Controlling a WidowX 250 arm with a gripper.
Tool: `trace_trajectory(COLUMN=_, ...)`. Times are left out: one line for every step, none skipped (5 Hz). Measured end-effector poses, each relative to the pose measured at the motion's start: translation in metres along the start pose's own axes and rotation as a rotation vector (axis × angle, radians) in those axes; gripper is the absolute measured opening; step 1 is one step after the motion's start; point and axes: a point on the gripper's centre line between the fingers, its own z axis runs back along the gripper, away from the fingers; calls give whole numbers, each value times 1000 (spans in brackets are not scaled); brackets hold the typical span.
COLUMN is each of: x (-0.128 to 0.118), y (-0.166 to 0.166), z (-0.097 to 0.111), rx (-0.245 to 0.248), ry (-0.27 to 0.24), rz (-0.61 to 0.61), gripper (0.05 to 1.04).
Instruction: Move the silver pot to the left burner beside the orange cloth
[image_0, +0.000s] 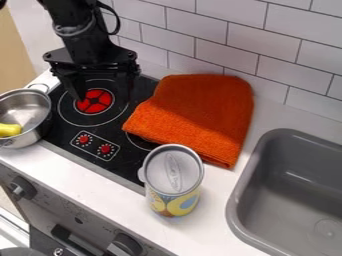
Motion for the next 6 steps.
trace_trajectory(x=-5, y=2, z=-5, rx=3, ry=23, rz=5, gripper=997)
trace_trajectory(x=1, y=25, z=-3, rx=12, ry=1, rz=17, gripper=997)
trace_trajectory(x=6, y=56, z=-2, rx=43, ry=-8, rz=31, gripper=997)
trace_trajectory(x=14, y=79, z=-7, rx=79, ry=-21, rz=60, gripper=997)
trace_trajectory(x=15, y=97, z=-26, rx=108, ry=4, rz=86, gripper=997)
trace_trajectory(x=21, y=104, z=-35, rx=124, ry=-37, rz=88, gripper=997)
